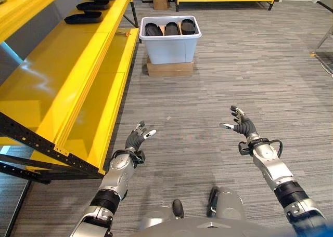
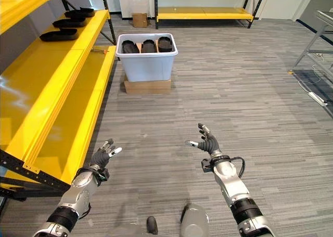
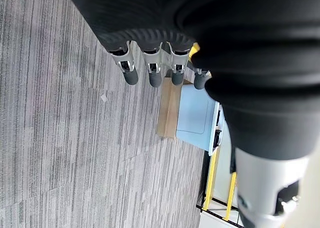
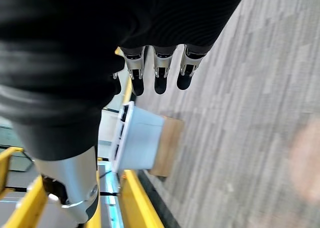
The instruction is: Move parts from the plastic box to the shelf.
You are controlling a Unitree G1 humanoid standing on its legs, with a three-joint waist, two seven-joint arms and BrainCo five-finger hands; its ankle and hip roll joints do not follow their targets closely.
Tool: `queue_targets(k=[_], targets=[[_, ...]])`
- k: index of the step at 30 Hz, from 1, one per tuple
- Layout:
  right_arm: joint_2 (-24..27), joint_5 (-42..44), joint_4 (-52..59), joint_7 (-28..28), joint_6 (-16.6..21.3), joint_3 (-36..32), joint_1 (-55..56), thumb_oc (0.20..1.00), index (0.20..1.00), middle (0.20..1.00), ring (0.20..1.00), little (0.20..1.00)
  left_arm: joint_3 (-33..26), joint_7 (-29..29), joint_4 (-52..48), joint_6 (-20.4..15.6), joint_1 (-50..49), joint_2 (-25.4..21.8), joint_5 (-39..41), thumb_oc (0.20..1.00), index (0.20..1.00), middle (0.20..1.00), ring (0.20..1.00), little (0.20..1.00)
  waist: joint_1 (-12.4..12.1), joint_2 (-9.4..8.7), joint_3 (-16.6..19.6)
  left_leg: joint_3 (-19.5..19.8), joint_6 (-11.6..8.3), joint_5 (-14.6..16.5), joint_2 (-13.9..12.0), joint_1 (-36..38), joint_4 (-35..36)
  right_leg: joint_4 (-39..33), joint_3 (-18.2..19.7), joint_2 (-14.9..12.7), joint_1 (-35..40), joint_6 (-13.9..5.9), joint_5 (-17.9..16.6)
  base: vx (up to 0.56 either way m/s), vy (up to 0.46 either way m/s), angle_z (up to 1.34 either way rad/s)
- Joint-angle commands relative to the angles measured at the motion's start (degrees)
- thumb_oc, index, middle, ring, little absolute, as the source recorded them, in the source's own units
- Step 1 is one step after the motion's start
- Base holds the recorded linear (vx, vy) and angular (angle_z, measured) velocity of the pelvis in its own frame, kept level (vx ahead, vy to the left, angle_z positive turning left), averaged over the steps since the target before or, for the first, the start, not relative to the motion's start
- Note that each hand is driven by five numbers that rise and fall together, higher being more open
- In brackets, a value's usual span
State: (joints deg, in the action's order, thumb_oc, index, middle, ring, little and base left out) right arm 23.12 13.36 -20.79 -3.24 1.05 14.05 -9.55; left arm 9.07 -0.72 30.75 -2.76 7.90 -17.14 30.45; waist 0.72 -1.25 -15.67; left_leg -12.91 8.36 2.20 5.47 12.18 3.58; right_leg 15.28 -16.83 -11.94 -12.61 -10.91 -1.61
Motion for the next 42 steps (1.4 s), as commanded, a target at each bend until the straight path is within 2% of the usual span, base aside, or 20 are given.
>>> queue_targets(k=[1, 6, 10, 16, 18, 19, 22, 24, 25, 26, 28, 29, 30, 31, 32, 34, 35, 36, 38, 42], targets=[[-0.03, 1.07, -1.20, -0.44, 3.75, -2.11, -1.40, 1.000, 1.000, 1.000, 1.000, 1.000, 1.71, -0.18, -2.65, -4.06, -0.94, -0.65, -0.80, 1.000, 1.000, 1.000, 1.000, 1.000, 0.25, -1.85, 1.73, 5.71, -3.89, 6.38, 0.37, 5.19, 0.12, -9.60, -0.86, 2.52, 2.05, -0.55, -13.38, 0.34, -0.095, 0.21], [-0.06, 0.99, -2.11, -2.59, 4.25, -3.83, 0.86, 1.000, 1.000, 1.000, 1.000, 1.000, 4.93, 2.09, -2.97, -5.33, -2.39, 0.56, -1.88, 1.000, 1.000, 1.000, 1.000, 1.000, 2.10, -2.45, 2.63, 8.92, -3.87, 7.39, 0.33, 5.72, -0.73, -14.42, 5.40, 4.62, 4.09, 0.54, -12.55, 0.34, -0.098, 0.49], [-0.32, -0.52, -3.32, -6.69, 3.99, -3.00, 1.14, 1.000, 1.000, 1.000, 1.000, 1.000, 5.20, 3.48, -3.68, -4.52, -3.89, 0.58, -0.20, 1.000, 1.000, 1.000, 1.000, 1.000, 2.08, -1.80, 4.72, 7.39, -4.51, 8.54, -0.78, 5.98, -2.82, -10.60, 3.49, 5.51, 6.29, 3.77, -7.55, 0.46, -0.135, 0.72], [0.30, -1.51, -3.07, -8.20, 3.31, -3.64, 1.37, 1.000, 1.000, 1.000, 1.000, 1.000, 4.49, 5.22, -4.17, -4.54, -5.32, 0.74, 1.30, 1.000, 1.000, 1.000, 1.000, 1.000, 2.40, -1.06, 6.00, 4.95, -5.95, 10.25, -3.06, 4.72, -7.67, -6.21, 1.99, 6.52, 6.45, 6.68, -2.01, 0.35, -0.135, -0.01], [0.21, -1.62, -3.36, -8.36, 3.74, -3.57, 1.60, 1.000, 1.000, 1.000, 1.000, 1.000, 4.42, 5.65, -3.99, -4.29, -5.15, 1.32, 2.50, 1.000, 1.000, 1.000, 1.000, 1.000, 2.64, -0.99, 6.39, 4.51, -6.72, 9.16, -4.02, 4.26, -9.67, -5.98, 1.84, 6.96, 6.41, 7.18, -1.23, 0.35, -0.212, 0.06], [0.51, -1.18, -3.25, -8.02, 4.06, -3.70, 1.83, 1.000, 1.000, 1.000, 1.000, 1.000, 4.37, 6.77, -3.82, -4.48, -5.11, 2.14, 3.71, 1.000, 1.000, 1.000, 1.000, 1.000, 2.87, -0.57, 7.11, 4.47, -8.17, 6.34, -5.32, 3.87, -13.02, -5.68, 1.14, 7.97, 6.29, 8.24, 0.11, 0.30, -0.212, 0.07], [0.89, -0.10, -3.41, -7.21, 4.48, -3.79, 2.02, 1.000, 1.000, 1.000, 1.000, 1.000, 3.86, 6.13, -3.81, -3.45, -4.84, 2.81, 6.91, 1.000, 1.000, 1.000, 1.000, 1.000, 2.80, 0.43, 7.64, 4.03, -10.04, 2.15, -6.61, 2.47, -19.45, -4.90, -0.35, 9.31, 6.86, 10.20, 2.78, 0.21, -0.181, 0.01], [1.08, 0.21, -3.11, -6.00, 5.23, -3.41, 2.24, 1.000, 1.000, 1.000, 1.000, 1.000, 2.87, 3.49, -2.51, -5.15, -4.17, 2.35, 5.80, 1.000, 1.000, 1.000, 1.000, 1.000, 2.81, 0.72, 7.91, 2.38, -12.36, -3.52, -7.87, -1.51, -28.97, -5.40, -1.20, 10.27, 8.46, 12.33, 4.76, 0.15, -0.215, -0.28], [1.09, -0.33, -2.75, -5.51, 5.61, -3.09, 2.59, 1.000, 1.000, 1.000, 1.000, 1.000, 2.20, 2.69, -2.10, -5.57, -4.03, 2.03, 4.25, 1.000, 1.000, 1.000, 1.000, 1.000, 2.35, 0.20, 7.62, 1.81, -13.27, -5.99, -8.40, -5.86, -37.50, -6.26, -1.09, 10.30, 10.10, 13.28, 5.45, 0.14, -0.260, -0.24], [0.95, -0.86, -2.63, -5.42, 5.84, -2.93, 2.94, 1.000, 1.000, 1.000, 1.000, 1.000, 1.27, 2.83, -1.97, -5.18, -4.15, 1.77, 4.14, 1.000, 1.000, 1.000, 1.000, 1.000, 1.75, -0.67, 6.92, 0.81, -13.51, -6.35, -9.46, -10.73, -46.37, -6.95, -0.72, 9.86, 11.92, 13.83, 5.89, 0.12, -0.205, -0.12], [0.81, -1.00, -2.72, -5.26, 5.76, -2.92, 3.08, 1.000, 1.000, 1.000, 1.000, 1.000, 0.48, 2.98, -1.90, -4.63, -4.23, 1.53, 4.14, 1.000, 1.000, 1.000, 1.000, 1.000, 1.36, -0.88, 6.37, -0.06, -13.31, -5.87, -10.94, -13.79, -49.44, -7.39, -0.57, 9.82, 13.25, 13.96, 6.16, 0.14, -0.090, -0.10], [0.75, -1.00, -3.68, -4.28, 6.16, -2.77, 2.84, 1.000, 1.000, 1.000, 1.000, 1.000, -0.48, 3.20, -1.25, -4.74, -4.33, 1.23, 3.29, 1.000, 1.000, 1.000, 1.000, 1.000, 0.88, -1.15, 5.32, -2.54, -12.14, -4.33, -13.73, -16.46, -46.20, -8.00, -0.11, 9.61, 15.64, 13.42, 6.63, 0.20, -0.012, -0.19], [0.72, -1.13, -3.90, -4.03, 6.23, -2.72, 2.77, 1.000, 1.000, 1.000, 1.000, 1.000, -0.63, 2.95, -1.14, -4.78, -4.44, 1.13, 3.37, 1.000, 1.000, 1.000, 1.000, 1.000, 0.86, -1.20, 5.13, -3.41, -11.89, -4.10, -14.45, -16.60, -43.97, -8.19, 0.00, 9.53, 16.10, 13.24, 6.69, 0.34, 0.174, -0.13], [0.56, -1.30, -4.13, -3.03, 5.61, -2.33, 2.54, 1.000, 1.000, 1.000, 1.000, 1.000, -1.14, 0.11, -0.80, -5.38, -5.07, 1.20, 3.97, 1.000, 1.000, 1.000, 1.000, 1.000, 0.98, -1.15, 4.57, -6.64, -11.37, -4.54, -16.50, -16.64, -30.91, -9.30, 0.96, 9.05, 17.99, 12.25, 6.58, 0.25, 0.207, -0.03], [0.54, -1.27, -4.15, -2.87, 5.50, -2.25, 2.53, 1.000, 1.000, 1.000, 1.000, 1.000, -1.23, -0.97, -0.75, -5.61, -5.15, 1.28, 3.96, 1.000, 1.000, 1.000, 1.000, 1.000, 0.97, -1.14, 4.49, -6.85, -11.37, -4.68, -16.52, -16.58, -29.43, -9.49, 1.14, 8.95, 18.27, 12.10, 6.53, 0.34, 0.324, -0.01], [0.19, -1.60, -3.75, -3.27, 5.05, -1.50, 3.31, 1.000, 1.000, 1.000, 1.000, 1.000, -1.85, -2.29, 0.55, -5.87, -5.30, 1.88, 4.50, 1.000, 1.000, 1.000, 1.000, 1.000, 0.83, -0.55, 4.39, -6.56, -11.83, -6.54, -16.33, -16.51, -17.24, -10.99, 1.99, 8.43, 20.10, 10.75, 6.00, 0.33, 0.306, -0.07], [0.10, -0.81, -3.24, -3.44, 4.33, -0.80, 4.04, 1.000, 1.000, 1.000, 1.000, 1.000, -2.74, -1.23, 1.65, -6.82, -5.99, 2.51, 4.29, 1.000, 1.000, 1.000, 1.000, 1.000, 0.29, -0.02, 4.44, -4.50, -13.26, -10.33, -17.55, -16.32, -7.69, -12.41, 3.09, 8.23, 21.91, 9.74, 5.87, 0.49, 0.412, -0.29], [-0.02, -0.04, -3.31, -2.49, 3.89, -0.14, 4.11, 1.000, 1.000, 1.000, 1.000, 1.000, -3.29, 0.19, 1.74, -7.40, -6.87, 2.76, 3.10, 1.000, 1.000, 1.000, 1.000, 1.000, -0.66, 0.40, 4.33, -1.58, -14.47, -13.30, -19.61, -17.26, -3.24, -12.81, 4.56, 7.88, 23.01, 9.22, 6.02, 0.64, 0.552, -0.45], [0.03, -1.47, -3.02, -0.15, 4.12, 0.92, 4.28, 1.000, 1.000, 1.000, 1.000, 1.000, -3.74, 1.49, 1.31, -8.05, -7.96, 2.63, 0.88, 1.000, 1.000, 1.000, 1.000, 1.000, -1.51, 0.47, 4.04, 0.47, -14.85, -13.36, -20.60, -17.81, -2.11, -12.18, 5.63, 6.21, 24.76, 8.15, 7.27, 0.54, 0.525, -0.57], [-0.52, -0.24, -2.16, 1.84, 3.71, 0.84, 4.76, 1.000, 1.000, 1.000, 1.000, 1.000, -2.41, 4.16, 0.51, -7.22, -7.68, 0.86, -1.80, 1.000, 1.000, 1.000, 1.000, 1.000, -2.35, 0.68, 4.60, 1.42, -13.05, -9.61, -17.30, -16.00, -4.92, -8.79, 4.74, 3.61, 25.77, 6.18, 9.11, 0.36, 0.435, -0.52]])
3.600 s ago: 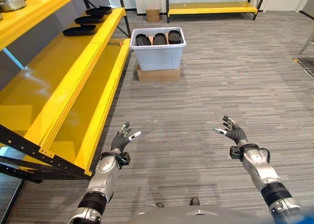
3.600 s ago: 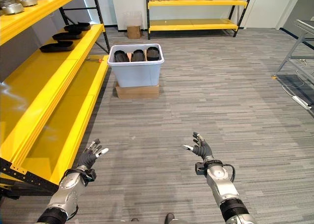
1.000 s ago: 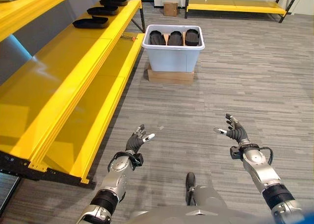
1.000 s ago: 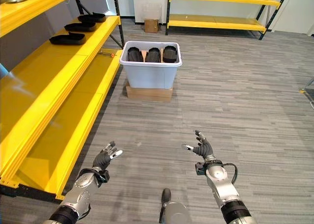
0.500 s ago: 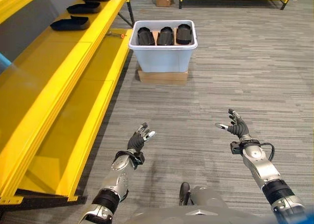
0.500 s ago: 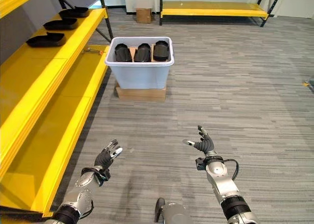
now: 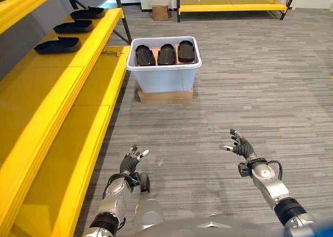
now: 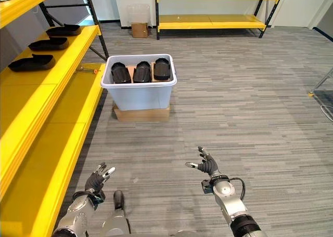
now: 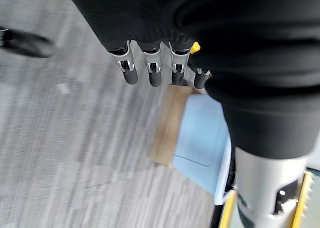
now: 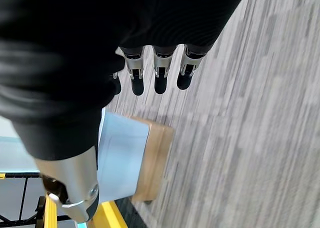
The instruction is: Move parts from the plastic box to the shelf.
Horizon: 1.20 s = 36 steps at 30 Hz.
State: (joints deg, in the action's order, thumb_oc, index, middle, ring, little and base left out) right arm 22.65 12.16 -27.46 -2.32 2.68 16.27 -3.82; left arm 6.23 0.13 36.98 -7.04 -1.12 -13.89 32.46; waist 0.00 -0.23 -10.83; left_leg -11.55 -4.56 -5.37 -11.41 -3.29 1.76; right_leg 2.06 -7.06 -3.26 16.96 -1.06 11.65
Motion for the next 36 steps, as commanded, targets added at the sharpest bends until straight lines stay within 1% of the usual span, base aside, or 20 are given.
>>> queue_targets(k=[1, 4, 7, 9, 12, 13, 14, 15, 16, 17, 19, 20, 21, 22, 25, 29, 31, 34, 35, 36], targets=[[-0.28, 1.14, 4.27, 0.74, 1.97, -1.47, -1.28, 1.000, 1.000, 1.000, 1.000, 1.000, 1.57, 4.11, -6.12, -2.55, 1.86, -2.78, -4.45, 1.000, 1.000, 1.000, 1.000, 1.000, -1.90, -0.47, -0.20, 0.44, 0.39, -1.43, 0.60, -0.22, -3.28, 5.23, -5.15, -5.51, -3.93, -4.00, -4.11, 0.23, 0.287, -0.09], [-1.18, 0.91, 4.57, 0.80, 1.92, -1.67, -1.67, 1.000, 1.000, 1.000, 1.000, 1.000, 3.52, 4.55, -7.23, -1.09, 2.26, -3.74, -4.42, 1.000, 1.000, 1.000, 1.000, 1.000, -2.43, -0.81, 0.13, 0.62, 2.14, -0.12, 2.94, 0.44, -3.47, 7.73, -5.16, -6.59, -4.34, -4.93, -4.39, 0.21, 0.265, 0.07], [-2.22, 0.39, 5.58, -0.05, 2.02, -1.40, -2.11, 1.000, 1.000, 1.000, 1.000, 1.000, 4.98, 4.43, -7.47, -0.27, 3.04, -4.90, -6.34, 1.000, 1.000, 1.000, 1.000, 1.000, -3.25, -2.00, 0.59, 0.69, 5.10, 1.70, 6.94, 1.25, -2.68, 13.23, -4.79, -8.25, -6.08, -6.83, -8.49, 0.17, 0.231, 0.11], [-2.63, -0.84, 5.24, -1.19, 2.36, -0.70, -3.26, 1.000, 1.000, 1.000, 1.000, 1.000, 5.64, 4.49, -7.28, 0.59, 3.44, -5.32, -5.12, 1.000, 1.000, 1.000, 1.000, 1.000, -4.48, -2.32, 0.83, 0.41, 6.75, 2.77, 9.16, 2.15, -1.65, 18.18, -5.85, -9.68, -6.77, -7.19, -11.31, 0.15, 0.265, 0.05], [-3.01, 0.27, 4.44, -3.08, 2.73, -0.12, -4.88, 1.000, 1.000, 1.000, 1.000, 1.000, 5.98, 5.32, -7.42, 1.11, 3.70, -5.51, -4.85, 1.000, 1.000, 1.000, 1.000, 1.000, -6.21, -2.42, 0.96, 0.19, 8.19, 5.02, 11.10, 4.47, -0.78, 27.97, -8.47, -14.84, -9.05, -8.48, -16.29, 0.17, 0.238, -0.31], [-2.72, 0.80, 4.46, -3.24, 2.70, -0.30, -5.21, 1.000, 1.000, 1.000, 1.000, 1.000, 6.28, 5.25, -7.58, 1.04, 3.71, -5.67, -4.76, 1.000, 1.000, 1.000, 1.000, 1.000, -6.51, -2.37, 0.84, -0.27, 8.64, 5.33, 11.41, 4.82, -0.44, 29.65, -8.97, -15.10, -9.27, -8.69, -16.06, 0.13, 0.189, -0.49], [-2.51, 1.03, 3.99, -3.35, 2.48, -0.50, -6.06, 1.000, 1.000, 1.000, 1.000, 1.000, 6.44, 4.76, -7.72, 1.05, 3.76, -5.62, -4.97, 1.000, 1.000, 1.000, 1.000, 1.000, -6.72, -1.65, 0.59, -1.46, 9.25, 5.02, 11.01, 5.48, -0.10, 32.62, -9.63, -14.93, -11.77, -8.12, -17.75, 0.09, 0.145, -0.30], [-1.79, 1.59, 3.66, -3.37, 2.45, -0.44, -7.27, 1.000, 1.000, 1.000, 1.000, 1.000, 6.96, 3.71, -7.60, 0.73, 3.98, -5.59, -4.50, 1.000, 1.000, 1.000, 1.000, 1.000, -5.68, -1.07, -0.25, -1.32, 9.18, 5.73, 10.80, 7.44, 0.59, 32.38, -9.32, -11.88, -16.72, -7.58, -16.29, 0.06, 0.088, -0.35], [-1.64, 1.77, 3.84, -3.31, 2.36, -0.46, -7.36, 1.000, 1.000, 1.000, 1.000, 1.000, 6.95, 3.57, -7.69, 0.74, 3.98, -5.60, -4.41, 1.000, 1.000, 1.000, 1.000, 1.000, -5.38, -1.00, -0.47, -1.38, 9.08, 5.88, 10.69, 7.92, 0.68, 31.58, -9.64, -11.15, -17.88, -7.33, -15.83, 0.14, -0.003, -0.19], [-1.21, 2.07, 4.47, -3.13, 2.14, -0.67, -7.50, 1.000, 1.000, 1.000, 1.000, 1.000, 6.69, 3.56, -8.21, 1.11, 3.83, -5.58, -4.39, 1.000, 1.000, 1.000, 1.000, 1.000, -4.46, -0.95, -1.18, -1.70, 8.58, 6.54, 10.28, 9.36, 0.86, 27.47, -10.96, -9.56, -20.59, -6.62, -14.88, 0.15, -0.082, -0.10], [-0.38, 2.72, 6.18, -2.78, 1.38, -1.71, -6.85, 1.000, 1.000, 1.000, 1.000, 1.000, 5.94, 4.46, -9.49, 2.00, 3.42, -5.51, -5.32, 1.000, 1.000, 1.000, 1.000, 1.000, -2.93, -2.00, -2.60, -1.71, 7.59, 8.68, 10.66, 11.98, 0.65, 12.85, -13.16, -9.28, -23.47, -7.27, -18.33, 0.27, -0.170, 0.05], [-0.51, 2.94, 6.06, -3.50, 1.41, -1.99, -6.69, 1.000, 1.000, 1.000, 1.000, 1.000, 6.20, 4.61, -9.75, 2.11, 3.17, -5.51, -5.67, 1.000, 1.000, 1.000, 1.000, 1.000, -2.24, -2.52, -2.94, -0.83, 7.56, 9.60, 11.29, 12.73, 0.68, 10.01, -11.55, -9.79, -25.05, -8.23, -21.60, 0.40, -0.248, 0.04], [-0.87, 2.29, 5.64, -5.49, 1.30, -2.89, -6.11, 1.000, 1.000, 1.000, 1.000, 1.000, 7.66, 4.94, -9.45, 1.64, 2.82, -5.54, -6.36, 1.000, 1.000, 1.000, 1.000, 1.000, -0.90, -2.77, -3.77, 1.66, 7.45, 11.10, 11.35, 14.16, 0.64, 4.60, -6.97, -9.62, -26.66, -9.10, -23.38, 0.39, -0.240, 0.18], [-1.16, 2.05, 5.29, -7.25, 1.21, -3.57, -5.74, 1.000, 1.000, 1.000, 1.000, 1.000, 8.55, 5.43, -9.04, 1.00, 2.64, -5.42, -6.82, 1.000, 1.000, 1.000, 1.000, 1.000, -0.30, -2.87, -3.85, 2.87, 7.33, 11.43, 11.19, 14.48, 0.56, 2.28, -4.94, -10.08, -27.65, -9.30, -23.95, 0.45, -0.296, 0.56], [-1.85, -1.98, 4.26, -16.02, 0.82, -5.54, -4.58, 1.000, 1.000, 1.000, 1.000, 1.000, 10.64, 6.16, -9.23, -0.14, 1.09, -4.99, -7.78, 1.000, 1.000, 1.000, 1.000, 1.000, 0.48, -3.17, -3.77, 3.36, 6.61, 13.42, 10.13, 16.07, -0.52, -2.34, -3.44, -10.87, -25.23, -10.10, -24.26, 0.34, -0.239, 0.89], [-1.14, -2.64, 2.45, -20.61, -0.35, -7.10, -4.47, 1.000, 1.000, 1.000, 1.000, 1.000, 11.93, 6.03, -9.41, 0.86, 0.44, -4.04, -5.86, 1.000, 1.000, 1.000, 1.000, 1.000, 1.38, -3.48, -2.05, 2.09, 5.40, 14.41, 9.05, 17.59, -2.55, -1.07, -3.46, -10.10, -21.29, -9.71, -22.70, 0.43, -0.247, 0.39], [-0.20, -4.54, 1.62, -21.11, -0.02, -6.62, -5.20, 1.000, 1.000, 1.000, 1.000, 1.000, 11.64, 9.19, -8.93, 2.22, -0.32, -3.77, -3.66, 1.000, 1.000, 1.000, 1.000, 1.000, 1.66, -2.95, -1.45, 0.38, 4.38, 14.92, 7.13, 18.18, -5.17, 4.38, -5.26, -9.12, -21.64, -7.67, -18.57, 0.42, -0.303, 0.01], [1.53, -3.72, 0.99, -20.77, 0.71, -6.71, -6.17, 1.000, 1.000, 1.000, 1.000, 1.000, 11.58, 8.25, -9.53, 1.87, -0.29, -3.36, -2.50, 1.000, 1.000, 1.000, 1.000, 1.000, 1.83, -2.81, -1.26, -1.48, 3.35, 14.54, 3.96, 16.93, -9.70, 8.07, -6.43, -8.44, -21.40, -5.45, -15.28, 0.37, -0.373, -0.22], [2.38, -3.59, 0.97, -19.70, 1.20, -6.19, -6.73, 1.000, 1.000, 1.000, 1.000, 1.000, 11.00, 7.05, -8.80, 0.86, -0.05, -2.57, -0.49, 1.000, 1.000, 1.000, 1.000, 1.000, 2.10, -2.31, -0.71, -2.34, 2.01, 10.68, 1.30, 16.23, -13.12, 8.62, -7.58, -6.76, -20.69, -3.37, -13.18, 0.37, -0.426, -0.07], [2.62, -3.48, 1.01, -19.36, 1.41, -6.10, -6.80, 1.000, 1.000, 1.000, 1.000, 1.000, 10.80, 6.67, -8.74, 0.39, 0.01, -2.31, -0.23, 1.000, 1.000, 1.000, 1.000, 1.000, 2.22, -2.21, -0.43, -2.86, 1.62, 9.36, 0.52, 15.80, -14.65, 8.44, -8.07, -6.18, -20.36, -2.69, -12.63, 0.34, -0.405, 0.15]])
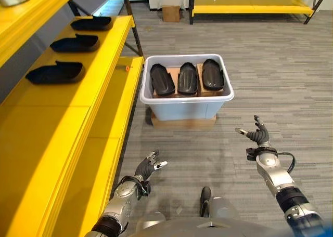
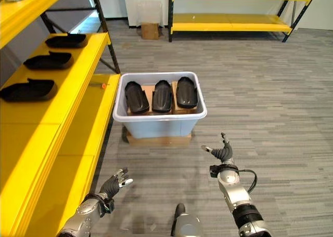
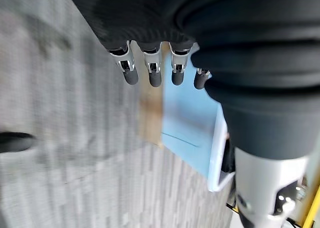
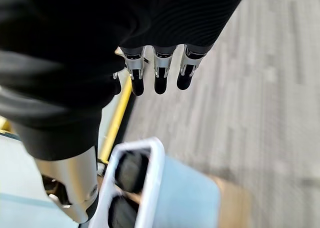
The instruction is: Move parts from the plastic box to the shelf.
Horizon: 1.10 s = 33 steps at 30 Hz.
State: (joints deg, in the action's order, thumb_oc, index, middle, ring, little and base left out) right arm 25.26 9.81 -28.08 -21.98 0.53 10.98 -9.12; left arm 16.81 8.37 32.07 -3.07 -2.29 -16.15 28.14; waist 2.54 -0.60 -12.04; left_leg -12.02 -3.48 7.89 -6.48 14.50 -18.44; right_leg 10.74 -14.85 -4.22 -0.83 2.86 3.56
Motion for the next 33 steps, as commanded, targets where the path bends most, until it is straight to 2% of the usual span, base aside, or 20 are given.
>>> queue_targets(k=[1, 3, 4, 5, 6, 7, 8, 11, 12, 13, 15, 17, 20, 22, 25, 26, 27, 28, 33], targets=[[0.23, -0.97, 1.86, 0.75, 3.64, -0.69, -1.42, 1.000, 1.000, 1.000, 1.000, 1.000, 0.03, -2.13, -3.65, -4.41, 1.22, 0.34, 4.06, 1.000, 1.000, 1.000, 1.000, 1.000, -0.12, -1.57, 1.08, -3.38, -0.13, -5.63, -5.66, -2.55, 2.59, -0.35, -1.11, -4.27, -1.96, -5.62, -3.53, 0.20, -0.279, 0.19], [0.55, -1.06, 2.35, 0.92, 3.91, -0.71, -0.92, 1.000, 1.000, 1.000, 1.000, 1.000, -0.46, -2.37, -3.07, -5.19, 1.54, 0.90, 3.69, 1.000, 1.000, 1.000, 1.000, 1.000, 0.19, -1.46, 1.87, -5.51, -1.48, -9.10, -7.40, -4.40, -4.05, -1.41, -2.96, -2.75, -0.57, -3.69, -2.06, 0.22, -0.288, 0.04], [0.61, -1.10, 2.36, 1.25, 4.08, -0.82, -0.68, 1.000, 1.000, 1.000, 1.000, 1.000, -0.53, -2.59, -2.71, -5.56, 1.69, 1.16, 3.47, 1.000, 1.000, 1.000, 1.000, 1.000, 0.11, -0.94, 2.04, -5.24, -2.24, -8.23, -7.27, -5.24, -7.06, -1.06, -3.25, -1.70, 0.52, -3.53, 0.06, 0.20, -0.220, 0.15], [0.55, -0.93, 2.30, 1.16, 4.23, -0.79, -0.53, 1.000, 1.000, 1.000, 1.000, 1.000, -0.64, -2.69, -2.59, -5.64, 1.78, 1.22, 3.15, 1.000, 1.000, 1.000, 1.000, 1.000, 0.01, -0.94, 2.02, -5.42, -2.55, -9.17, -7.43, -6.31, -8.83, -1.43, -3.50, -1.25, 1.13, -3.05, 0.43, 0.21, -0.206, 0.25], [0.35, -0.76, 2.28, 0.90, 4.44, -0.72, -0.27, 1.000, 1.000, 1.000, 1.000, 1.000, -0.77, -3.14, -2.43, -5.97, 1.97, 1.15, 2.43, 1.000, 1.000, 1.000, 1.000, 1.000, -0.42, -1.07, 1.92, -4.85, -2.47, -9.19, -6.76, -8.38, -10.97, -2.06, -3.64, -0.71, 2.15, -2.59, 0.78, 0.07, -0.162, 0.11], [0.20, -0.72, 2.31, 0.85, 4.62, -0.74, -0.19, 1.000, 1.000, 1.000, 1.000, 1.000, -0.87, -3.41, -2.45, -6.45, 2.11, 1.03, 1.88, 1.000, 1.000, 1.000, 1.000, 1.000, -0.75, -1.66, 1.83, -4.80, -1.08, -9.51, -5.26, -10.26, -10.75, -2.80, -3.88, -1.11, 2.08, -2.24, -0.41, 0.13, -0.144, 0.00], [0.03, -0.10, 2.09, 1.15, 5.06, -0.68, -0.19, 1.000, 1.000, 1.000, 1.000, 1.000, -1.43, -3.53, -2.87, -7.53, 2.25, 0.58, 1.50, 1.000, 1.000, 1.000, 1.000, 1.000, -1.81, -1.80, 0.90, -3.74, 0.22, -7.55, -2.39, -13.03, -9.26, -3.34, -2.81, -0.86, 3.31, -2.78, -0.63, 0.12, -0.057, -0.03], [-0.42, -0.19, 2.85, 1.82, 4.44, -0.49, 0.08, 1.000, 1.000, 1.000, 1.000, 1.000, -2.72, -3.13, -5.59, -8.40, 1.98, -0.35, 4.08, 1.000, 1.000, 1.000, 1.000, 1.000, -2.36, -1.72, 0.06, -5.74, 0.77, -7.63, -1.79, -15.28, -0.63, -5.12, -2.00, -0.73, 5.80, -3.68, -0.55, 0.20, 0.100, -0.14], [-1.04, -1.05, 3.48, 2.30, 3.85, 0.02, 0.96, 1.000, 1.000, 1.000, 1.000, 1.000, -3.82, -4.05, -6.62, -10.69, 1.23, -0.42, 4.25, 1.000, 1.000, 1.000, 1.000, 1.000, -3.14, -1.07, -0.16, -4.16, -0.43, -11.27, -2.40, -16.81, 11.23, -7.02, -0.51, -0.60, 8.42, -4.70, -0.24, 0.30, 0.269, -0.36], [-1.15, -0.86, 3.59, 2.61, 3.79, 0.36, 1.22, 1.000, 1.000, 1.000, 1.000, 1.000, -4.45, -4.21, -6.74, -11.49, 0.86, -0.50, 4.24, 1.000, 1.000, 1.000, 1.000, 1.000, -3.60, -0.56, -0.06, -3.16, -1.29, -13.90, -3.46, -17.50, 14.92, -7.65, 0.05, -0.31, 9.25, -4.89, -0.13, 0.36, 0.315, -0.37], [-1.33, -1.60, 4.11, 3.13, 3.83, 1.03, 1.81, 1.000, 1.000, 1.000, 1.000, 1.000, -6.48, -5.00, -6.72, -13.41, 0.00, -0.81, 3.02, 1.000, 1.000, 1.000, 1.000, 1.000, -4.36, 0.23, -0.22, -2.10, -2.81, -18.89, -6.36, -18.35, 20.12, -8.33, 0.81, -0.25, 11.36, -5.05, 0.57, 0.26, 0.230, -0.46], [-1.41, -4.01, 4.17, 2.00, 3.74, 2.17, 1.82, 1.000, 1.000, 1.000, 1.000, 1.000, -7.31, -5.47, -5.88, -15.51, -0.01, -1.22, -0.22, 1.000, 1.000, 1.000, 1.000, 1.000, -4.68, 0.35, -0.43, -1.85, -3.25, -20.11, -7.99, -19.26, 21.48, -8.00, 1.19, -1.01, 12.52, -5.32, 1.17, 0.24, 0.255, -0.77], [-1.34, -4.13, 4.27, 2.70, 4.04, 3.43, 1.64, 1.000, 1.000, 1.000, 1.000, 1.000, -7.51, -7.18, -4.29, -15.74, 0.52, -1.16, -0.15, 1.000, 1.000, 1.000, 1.000, 1.000, -4.40, 0.37, 0.05, -3.68, -3.02, -18.98, -8.48, -18.08, 20.44, -7.40, 0.47, -2.56, 14.00, -6.56, 2.22, 0.25, 0.314, -0.47], [-1.40, -2.42, 4.38, 2.95, 3.79, 2.85, 2.41, 1.000, 1.000, 1.000, 1.000, 1.000, -6.98, -8.13, -3.17, -15.91, 1.06, -0.80, -1.17, 1.000, 1.000, 1.000, 1.000, 1.000, -3.89, 0.14, 0.33, -4.18, -2.21, -17.02, -7.70, -16.98, 18.91, -5.93, 0.04, -3.60, 13.81, -7.08, 2.47, 0.26, 0.318, -0.21], [-1.59, -3.25, 4.75, 1.05, 2.66, 1.45, 3.11, 1.000, 1.000, 1.000, 1.000, 1.000, -6.18, -7.78, -2.85, -16.22, 1.75, -0.97, -2.18, 1.000, 1.000, 1.000, 1.000, 1.000, -3.53, -0.72, 0.49, -5.01, -0.85, -14.35, -5.35, -15.18, 17.74, -5.42, -0.17, -5.11, 13.63, -8.37, 1.70, 0.22, 0.291, 0.09], [-1.95, -3.04, 5.03, 0.87, 2.47, 0.94, 3.31, 1.000, 1.000, 1.000, 1.000, 1.000, -5.46, -7.18, -3.10, -16.10, 2.30, -1.50, -2.82, 1.000, 1.000, 1.000, 1.000, 1.000, -3.62, -1.18, 0.69, -5.21, 0.08, -13.31, -3.84, -15.07, 17.25, -5.25, 0.05, -5.81, 13.61, -9.14, 1.28, 0.17, 0.249, 0.11], [-1.98, -3.06, 5.04, 0.88, 2.49, 0.91, 3.29, 1.000, 1.000, 1.000, 1.000, 1.000, -5.41, -7.14, -3.12, -16.09, 2.38, -1.53, -2.92, 1.000, 1.000, 1.000, 1.000, 1.000, -3.68, -1.11, 0.84, -5.26, 0.15, -13.35, -3.88, -15.25, 17.27, -5.37, 0.12, -5.71, 13.42, -9.13, 1.08, 0.18, 0.277, 0.22], [-2.38, -2.71, 5.18, 1.04, 2.78, 0.66, 3.14, 1.000, 1.000, 1.000, 1.000, 1.000, -4.69, -7.36, -3.35, -16.24, 2.84, -2.18, -4.44, 1.000, 1.000, 1.000, 1.000, 1.000, -4.00, -1.67, 0.92, -5.33, 1.19, -12.44, -2.34, -15.04, 17.30, -4.63, 0.30, -6.38, 13.47, -9.67, 1.36, 0.14, 0.233, 0.20], [-3.70, -2.55, 5.95, 0.23, 3.67, 1.06, 2.08, 1.000, 1.000, 1.000, 1.000, 1.000, -4.40, -8.66, -3.77, -15.26, 3.37, -3.47, -3.86, 1.000, 1.000, 1.000, 1.000, 1.000, -5.43, -2.93, 1.25, -4.62, 5.00, -9.64, 1.58, -13.71, 18.33, 4.46, 0.53, -8.80, 9.71, -11.46, -3.11, 0.13, 0.236, 0.08]])
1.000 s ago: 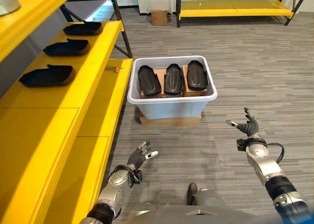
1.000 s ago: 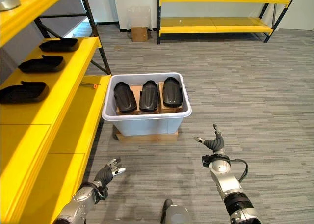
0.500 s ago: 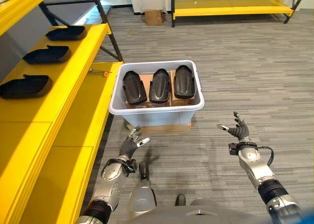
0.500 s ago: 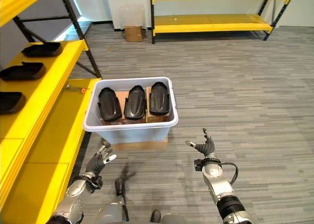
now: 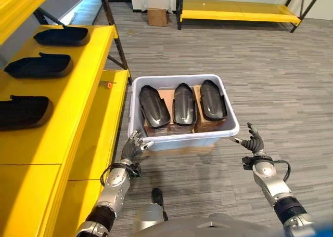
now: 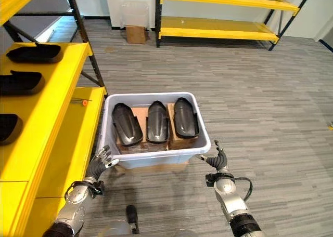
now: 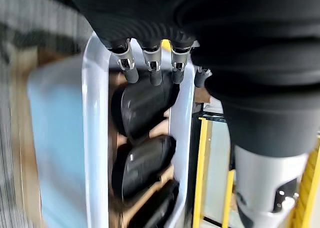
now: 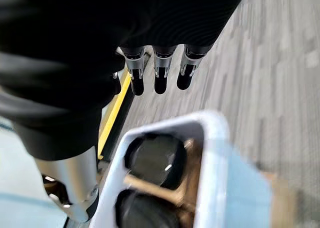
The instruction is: Move parts from the plastic box to the shelf.
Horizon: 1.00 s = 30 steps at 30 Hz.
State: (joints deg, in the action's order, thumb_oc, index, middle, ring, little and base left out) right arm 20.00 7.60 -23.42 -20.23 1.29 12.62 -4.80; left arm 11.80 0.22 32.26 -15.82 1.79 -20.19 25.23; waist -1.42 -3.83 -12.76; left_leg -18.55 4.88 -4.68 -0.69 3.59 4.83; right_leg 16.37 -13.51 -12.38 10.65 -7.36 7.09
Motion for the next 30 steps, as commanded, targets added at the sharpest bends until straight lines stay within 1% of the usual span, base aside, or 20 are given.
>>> queue_targets(k=[1, 3, 4, 5, 7, 9, 10, 11, 14, 15, 16, 18, 20, 22, 26, 30], targets=[[1.38, 0.01, 1.21, -1.96, 2.93, -0.62, -2.42, 1.000, 1.000, 1.000, 1.000, 1.000, 0.65, -0.46, -4.15, -1.99, -0.61, 0.57, -0.94, 1.000, 1.000, 1.000, 1.000, 1.000, -1.74, 0.31, 2.01, 2.21, -2.69, 3.45, -3.55, -2.41, -4.63, 0.75, -0.74, -0.80, -2.24, -1.21, -7.21, 0.15, 0.257, -0.04], [1.13, 0.57, 1.09, -2.18, 2.82, -0.86, -2.68, 1.000, 1.000, 1.000, 1.000, 1.000, 0.74, -0.25, -4.32, -1.82, -0.59, 0.56, -1.26, 1.000, 1.000, 1.000, 1.000, 1.000, -2.21, 0.23, 2.13, 2.46, -1.96, 3.92, -2.54, -2.01, -4.07, 2.87, -0.81, -1.02, -2.47, -1.26, -8.22, 0.10, 0.187, -0.04], [0.87, 0.58, 0.94, -2.69, 2.80, -1.00, -3.01, 1.000, 1.000, 1.000, 1.000, 1.000, 0.95, 0.19, -4.64, -1.49, -0.62, 0.46, -1.35, 1.000, 1.000, 1.000, 1.000, 1.000, -2.76, 0.32, 2.27, 2.14, -1.32, 4.27, -1.65, -1.45, -3.22, 5.72, -1.80, -1.73, -2.77, -1.39, -9.72, 0.17, 0.296, -0.02], [0.59, 0.61, 0.86, -3.20, 2.64, -0.91, -3.52, 1.000, 1.000, 1.000, 1.000, 1.000, 1.33, 0.96, -5.05, -1.68, -0.60, 0.37, -1.24, 1.000, 1.000, 1.000, 1.000, 1.000, -3.64, 0.38, 2.55, 1.46, -0.68, 5.87, -0.27, 0.07, -1.72, 11.22, -3.90, -4.48, -4.13, -2.79, -11.38, 0.18, 0.335, -0.34], [0.46, 0.58, 0.91, -3.56, 2.17, -0.60, -3.97, 1.000, 1.000, 1.000, 1.000, 1.000, 1.54, 0.77, -5.26, -1.58, -0.71, 0.43, -0.89, 1.000, 1.000, 1.000, 1.000, 1.000, -4.13, 0.88, 2.46, 0.70, -0.15, 6.35, 0.01, 1.02, -0.89, 15.67, -5.46, -5.97, -6.27, -3.11, -11.94, 0.10, 0.190, -0.53], [0.46, 0.58, 0.91, -3.56, 2.17, -0.60, -3.97, 1.000, 1.000, 1.000, 1.000, 1.000, 1.54, 0.77, -5.26, -1.58, -0.71, 0.43, -0.89, 1.000, 1.000, 1.000, 1.000, 1.000, -4.14, 0.88, 2.47, 0.70, -0.15, 6.35, 0.01, 1.02, -0.89, 15.68, -5.45, -5.97, -6.28, -3.11, -11.93, 0.12, -0.075, -0.20], [1.94, 0.47, 3.22, -0.70, 1.49, -0.81, -4.50, 1.000, 1.000, 1.000, 1.000, 1.000, 0.65, 0.07, -6.22, -0.95, -0.76, 0.93, 0.48, 1.000, 1.000, 1.000, 1.000, 1.000, -1.29, 0.60, 0.92, -0.44, -2.81, 6.99, -1.79, 5.06, 0.15, -2.96, -9.08, -2.68, -15.19, -1.60, -13.99, 0.27, -0.258, -0.54], [2.20, 0.60, 3.55, -0.34, 1.46, -0.88, -4.20, 1.000, 1.000, 1.000, 1.000, 1.000, 0.77, -0.19, -6.54, -0.70, -0.87, 0.94, 0.59, 1.000, 1.000, 1.000, 1.000, 1.000, -0.72, 0.57, 0.78, 0.31, -3.27, 7.50, -2.14, 5.54, 0.17, -7.83, -8.05, -1.79, -15.26, -2.08, -16.25, 0.27, -0.258, -0.76], [2.20, 0.60, 3.55, -0.34, 1.46, -0.89, -4.20, 1.000, 1.000, 1.000, 1.000, 1.000, 0.77, -0.19, -6.54, -0.70, -0.87, 0.95, 0.59, 1.000, 1.000, 1.000, 1.000, 1.000, -0.72, 0.57, 0.77, 0.31, -3.27, 7.50, -2.14, 5.55, 0.17, -7.84, -8.05, -1.78, -15.24, -2.08, -16.25, 0.15, -0.155, 0.02], [1.47, 0.39, 3.30, 0.18, 0.14, -1.62, -1.46, 1.000, 1.000, 1.000, 1.000, 1.000, 2.72, -0.37, -8.00, -1.89, -4.60, 2.11, 0.60, 1.000, 1.000, 1.000, 1.000, 1.000, 1.11, 0.32, 1.27, 3.86, -5.51, 7.19, -3.82, 7.41, 0.17, -16.77, -1.84, 0.65, -11.32, -2.30, -15.58, 0.51, -0.453, 0.63], [1.42, -0.04, 2.33, -0.10, -0.78, -1.37, -1.35, 1.000, 1.000, 1.000, 1.000, 1.000, 2.37, 0.37, -8.17, -1.42, -5.35, 2.60, 1.53, 1.000, 1.000, 1.000, 1.000, 1.000, 0.88, 0.56, 2.21, 3.60, -6.33, 6.81, -4.25, 7.59, 0.17, -18.21, -2.71, 1.16, -8.67, -1.50, -14.63, 0.55, -0.468, 1.02], [1.35, 0.39, 1.50, -0.70, -1.50, -1.16, -1.41, 1.000, 1.000, 1.000, 1.000, 1.000, 2.47, 0.35, -8.50, -1.06, -5.85, 2.93, 1.03, 1.000, 1.000, 1.000, 1.000, 1.000, 0.74, 0.71, 2.79, 3.39, -6.72, 6.64, -4.48, 7.60, 0.17, -18.91, -3.15, 1.61, -7.07, -0.91, -13.78, 0.15, -0.063, 1.16], [1.29, 0.60, 0.78, -1.22, -1.95, -1.11, -1.45, 1.000, 1.000, 1.000, 1.000, 1.000, 2.41, 0.39, -8.44, -0.98, -6.28, 3.05, 1.22, 1.000, 1.000, 1.000, 1.000, 1.000, 0.67, 0.82, 3.14, 3.10, -6.97, 6.46, -4.67, 7.60, 0.17, -19.29, -3.40, 1.94, -6.15, -0.58, -13.25, 0.08, -0.033, -0.26], [1.08, 0.57, 0.12, -1.71, -2.21, -0.81, -1.50, 1.000, 1.000, 1.000, 1.000, 1.000, 2.33, 0.46, -7.99, -1.23, -6.46, 3.15, 1.39, 1.000, 1.000, 1.000, 1.000, 1.000, 0.73, 0.97, 3.33, 2.84, -7.04, 6.35, -4.82, 7.64, 0.17, -19.39, -3.37, 2.17, -5.60, -0.33, -12.83, 0.07, -0.022, -0.36], [1.04, 0.02, 0.14, -1.88, -3.11, -0.55, -1.37, 1.000, 1.000, 1.000, 1.000, 1.000, 1.99, 0.48, -7.96, -0.61, -6.37, 2.62, 2.36, 1.000, 1.000, 1.000, 1.000, 1.000, 1.09, 1.13, 3.41, 2.48, -7.05, 6.02, -5.06, 7.67, 0.17, -19.27, -2.61, 2.79, -5.01, 0.00, -12.19, 0.06, -0.019, -0.14], [1.12, -2.03, 0.62, -3.64, -3.67, -0.48, -1.42, 1.000, 1.000, 1.000, 1.000, 1.000, 2.21, 0.03, -7.66, -0.81, -6.34, 2.80, 2.04, 1.000, 1.000, 1.000, 1.000, 1.000, 1.28, 1.03, 3.37, 2.06, -7.04, 5.80, -5.36, 7.66, 0.17, -19.22, -2.30, 3.21, -4.59, 0.25, -11.74, 0.03, -0.027, -0.03]])
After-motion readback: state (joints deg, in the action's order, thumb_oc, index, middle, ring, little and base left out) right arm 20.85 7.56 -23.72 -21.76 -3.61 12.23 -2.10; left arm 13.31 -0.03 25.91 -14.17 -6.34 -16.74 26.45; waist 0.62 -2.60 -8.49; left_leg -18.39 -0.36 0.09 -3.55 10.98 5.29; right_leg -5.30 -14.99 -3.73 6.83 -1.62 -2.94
